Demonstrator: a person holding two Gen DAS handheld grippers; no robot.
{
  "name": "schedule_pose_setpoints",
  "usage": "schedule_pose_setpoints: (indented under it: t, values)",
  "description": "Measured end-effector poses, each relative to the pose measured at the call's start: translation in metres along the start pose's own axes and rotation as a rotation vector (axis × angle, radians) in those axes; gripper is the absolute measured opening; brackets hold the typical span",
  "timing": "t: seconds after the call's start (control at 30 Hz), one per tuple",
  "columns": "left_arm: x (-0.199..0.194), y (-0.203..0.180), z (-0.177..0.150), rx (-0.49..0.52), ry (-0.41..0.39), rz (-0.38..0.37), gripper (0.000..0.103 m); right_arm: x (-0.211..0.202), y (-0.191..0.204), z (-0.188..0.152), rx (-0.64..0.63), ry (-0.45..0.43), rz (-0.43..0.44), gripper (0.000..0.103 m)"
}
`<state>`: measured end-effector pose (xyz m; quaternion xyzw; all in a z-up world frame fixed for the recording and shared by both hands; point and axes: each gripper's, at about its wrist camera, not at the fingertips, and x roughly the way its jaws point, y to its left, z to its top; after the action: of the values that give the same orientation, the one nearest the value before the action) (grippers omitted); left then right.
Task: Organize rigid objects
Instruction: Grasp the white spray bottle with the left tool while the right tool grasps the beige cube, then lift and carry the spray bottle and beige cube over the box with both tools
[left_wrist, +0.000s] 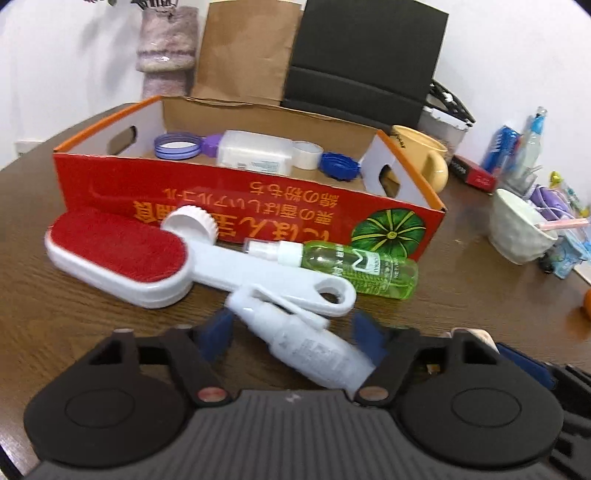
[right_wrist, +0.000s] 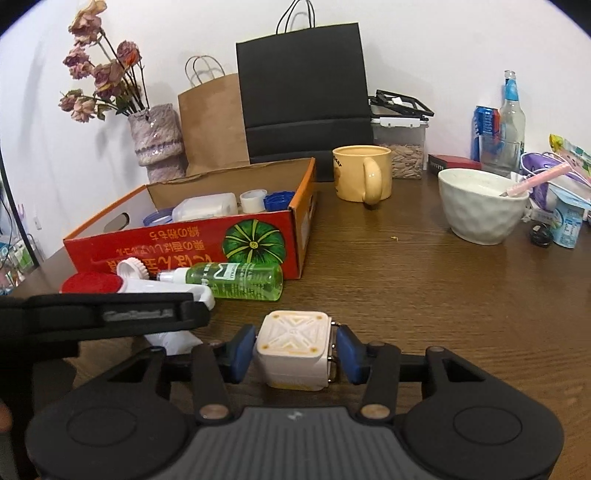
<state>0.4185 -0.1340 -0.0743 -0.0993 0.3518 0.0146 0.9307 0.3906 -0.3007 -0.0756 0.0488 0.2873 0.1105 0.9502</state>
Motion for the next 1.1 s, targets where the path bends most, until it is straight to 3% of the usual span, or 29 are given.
schedule_pose_setpoints:
  t: [0.1, 0.17, 0.4, 0.5, 0.57, 0.63, 0.7, 0.87, 0.93, 0.97, 1.1]
  values:
    - [-0.008, 0.004, -0.006, 0.022, 0.020, -0.047, 0.034, -0.011, 0.000, -0.002, 0.005, -0.012, 0.010, 0.047]
    - [-0.020, 0.012, -0.014, 0.048, 0.033, -0.077, 0.028, -0.019, 0.002, -0.005, 0.005, -0.010, 0.016, 0.043]
    - [-0.068, 0.045, -0.049, 0.246, 0.002, -0.084, 0.028, -0.036, 0.023, -0.024, -0.031, -0.008, 0.027, 0.041]
    - [-0.080, 0.055, -0.059, 0.334, -0.020, -0.043, 0.028, -0.043, 0.045, -0.035, -0.092, -0.017, 0.059, 0.041]
    - [-0.083, 0.064, -0.060, 0.325, -0.018, -0.015, 0.031, -0.044, 0.059, -0.040, -0.143, -0.031, 0.040, 0.042]
    - [-0.084, 0.069, -0.060, 0.315, -0.005, -0.014, 0.040, -0.041, 0.068, -0.043, -0.171, -0.036, 0.005, 0.043]
    - [-0.088, 0.071, -0.062, 0.320, 0.005, -0.031, 0.059, -0.039, 0.069, -0.042, -0.161, -0.035, -0.011, 0.044]
    - [-0.092, 0.075, -0.069, 0.327, 0.005, -0.042, 0.058, -0.034, 0.061, -0.038, -0.115, -0.026, -0.004, 0.046]
    - [-0.092, 0.077, -0.069, 0.315, 0.000, -0.047, 0.043, -0.033, 0.059, -0.038, -0.095, -0.022, 0.010, 0.046]
    - [-0.093, 0.078, -0.069, 0.312, -0.010, -0.039, 0.028, -0.033, 0.059, -0.038, -0.095, -0.022, 0.010, 0.045]
    - [-0.096, 0.084, -0.069, 0.288, -0.020, -0.040, 0.028, -0.035, 0.063, -0.037, -0.106, -0.023, 0.015, 0.043]
